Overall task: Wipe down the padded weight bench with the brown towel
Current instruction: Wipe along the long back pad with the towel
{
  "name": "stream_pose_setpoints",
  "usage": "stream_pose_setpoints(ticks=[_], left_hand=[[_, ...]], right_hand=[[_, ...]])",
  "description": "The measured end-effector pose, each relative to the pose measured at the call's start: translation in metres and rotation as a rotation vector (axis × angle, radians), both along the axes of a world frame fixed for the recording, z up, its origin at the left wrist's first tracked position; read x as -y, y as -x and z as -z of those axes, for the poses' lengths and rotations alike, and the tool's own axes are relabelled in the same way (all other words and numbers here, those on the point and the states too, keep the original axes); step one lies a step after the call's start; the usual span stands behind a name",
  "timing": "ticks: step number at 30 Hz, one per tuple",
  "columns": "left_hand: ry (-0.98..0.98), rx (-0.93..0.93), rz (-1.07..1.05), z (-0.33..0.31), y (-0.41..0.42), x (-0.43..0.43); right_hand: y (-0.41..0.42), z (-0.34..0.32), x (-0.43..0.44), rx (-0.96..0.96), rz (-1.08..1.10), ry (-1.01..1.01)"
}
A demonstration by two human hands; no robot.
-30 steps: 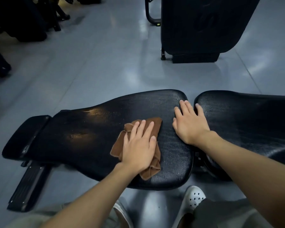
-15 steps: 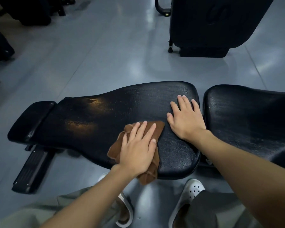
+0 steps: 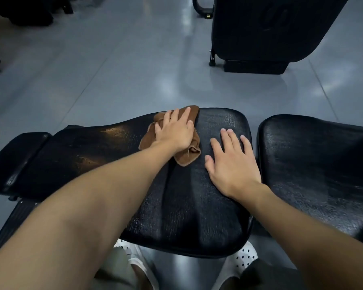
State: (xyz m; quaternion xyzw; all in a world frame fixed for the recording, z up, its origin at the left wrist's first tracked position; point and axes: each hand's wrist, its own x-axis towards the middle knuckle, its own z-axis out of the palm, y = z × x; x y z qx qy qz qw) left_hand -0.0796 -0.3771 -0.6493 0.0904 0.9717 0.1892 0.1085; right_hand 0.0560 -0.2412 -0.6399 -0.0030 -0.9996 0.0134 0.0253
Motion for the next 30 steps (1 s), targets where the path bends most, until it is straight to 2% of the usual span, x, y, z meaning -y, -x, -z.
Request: stream_pose_setpoints(ticks=[5, 8, 23, 30], left_hand=[[0.004, 0.019, -0.022, -0.001, 0.029, -0.009], [-0.007, 0.000, -0.014, -0.002, 0.016, -0.005], [0.049, -0.051, 0.060, 0.002, -0.158, 0.071], [0.099, -0.090, 0.083, 0.006, -0.229, 0.096]], right_hand=[[0.000, 0.001, 0.000, 0.007, 0.001, 0.014], [0.000, 0.001, -0.001, 0.010, 0.000, 0.012], [-0.001, -0.006, 0.000, 0.077, 0.005, 0.006], [0.007, -0.017, 0.008, 0.087, -0.012, -0.057]])
